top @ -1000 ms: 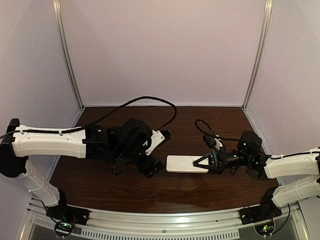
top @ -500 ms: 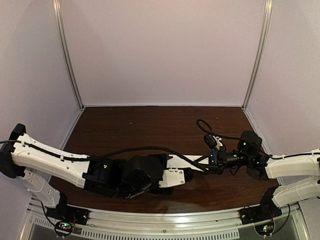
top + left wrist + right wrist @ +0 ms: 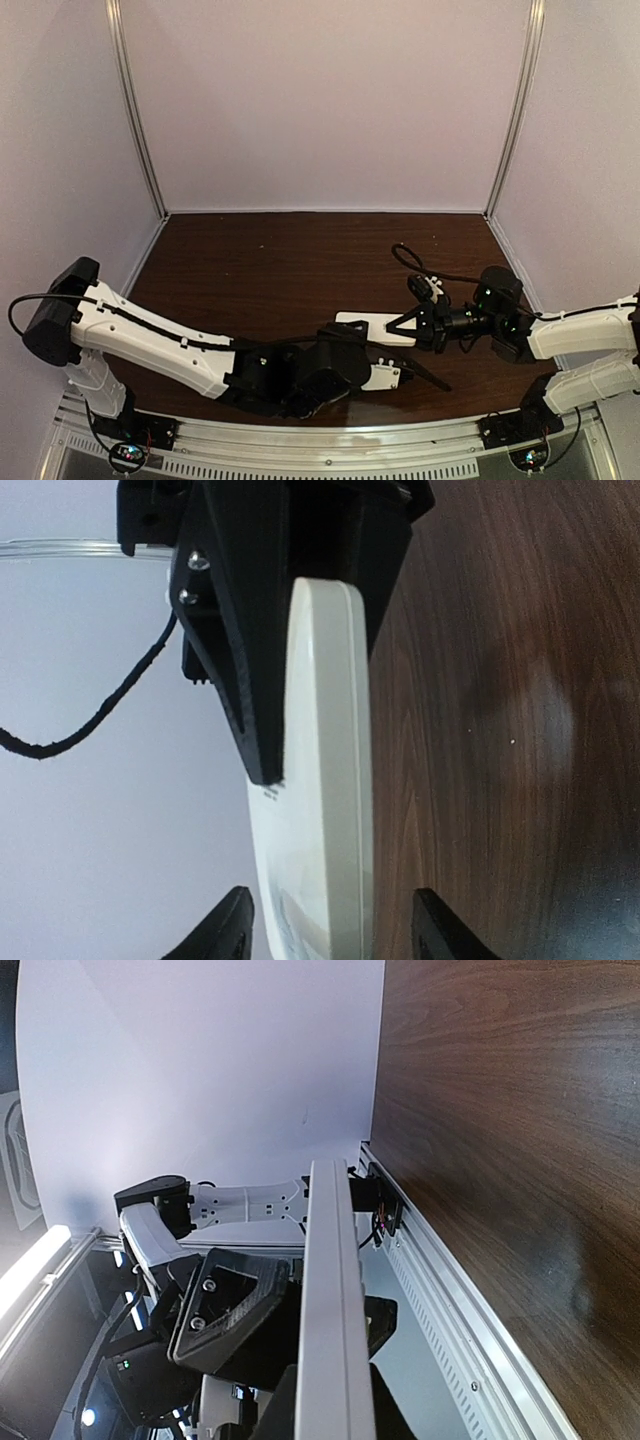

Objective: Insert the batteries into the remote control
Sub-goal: Pass from the right arm to the left, then place the remote control at the center of the board.

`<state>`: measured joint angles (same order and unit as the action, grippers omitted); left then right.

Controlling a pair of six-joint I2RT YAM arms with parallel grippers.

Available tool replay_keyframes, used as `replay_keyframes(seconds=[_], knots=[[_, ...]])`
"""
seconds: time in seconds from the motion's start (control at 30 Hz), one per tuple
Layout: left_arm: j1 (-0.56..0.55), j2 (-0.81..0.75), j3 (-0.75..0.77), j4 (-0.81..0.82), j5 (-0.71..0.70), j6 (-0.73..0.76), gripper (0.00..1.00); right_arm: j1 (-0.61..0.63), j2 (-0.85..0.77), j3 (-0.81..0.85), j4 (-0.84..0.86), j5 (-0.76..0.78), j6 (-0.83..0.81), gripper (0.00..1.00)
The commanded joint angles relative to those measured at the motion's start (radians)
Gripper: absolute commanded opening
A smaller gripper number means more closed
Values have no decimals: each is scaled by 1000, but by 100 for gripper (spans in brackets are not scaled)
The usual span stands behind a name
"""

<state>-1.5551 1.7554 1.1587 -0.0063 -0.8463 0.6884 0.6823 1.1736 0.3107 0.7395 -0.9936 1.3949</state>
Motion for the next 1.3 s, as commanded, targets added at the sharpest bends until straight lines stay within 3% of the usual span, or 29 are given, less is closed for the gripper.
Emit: replay_keyframes(seconds=[0.0, 0.4, 0.43, 0.57, 0.63, 0.77, 1.03, 1.27], knots=[[-4, 41, 32, 126, -57, 131, 50, 5, 8, -7, 86, 4, 31, 0], [-4, 85, 38, 133, -88, 190, 19, 8, 17, -12, 98, -5, 52, 0], [-4, 85, 39, 126, -88, 183, 15, 8, 18, -8, 97, -7, 49, 4], [-4, 72, 52, 52, -58, 95, 4, -6, 24, 20, 93, -24, 39, 44], [-3, 55, 52, -22, 0, 4, 1, -30, 17, 50, 57, -31, 21, 63], [-1, 5, 40, -135, 115, -178, 0, -121, -26, 133, -135, -32, -96, 76], [123, -124, 29, -237, 473, -594, 0, -306, -91, 210, -423, -15, -298, 78], [375, -243, -105, -55, 859, -1013, 0, -362, -114, 219, -526, -14, -381, 78]])
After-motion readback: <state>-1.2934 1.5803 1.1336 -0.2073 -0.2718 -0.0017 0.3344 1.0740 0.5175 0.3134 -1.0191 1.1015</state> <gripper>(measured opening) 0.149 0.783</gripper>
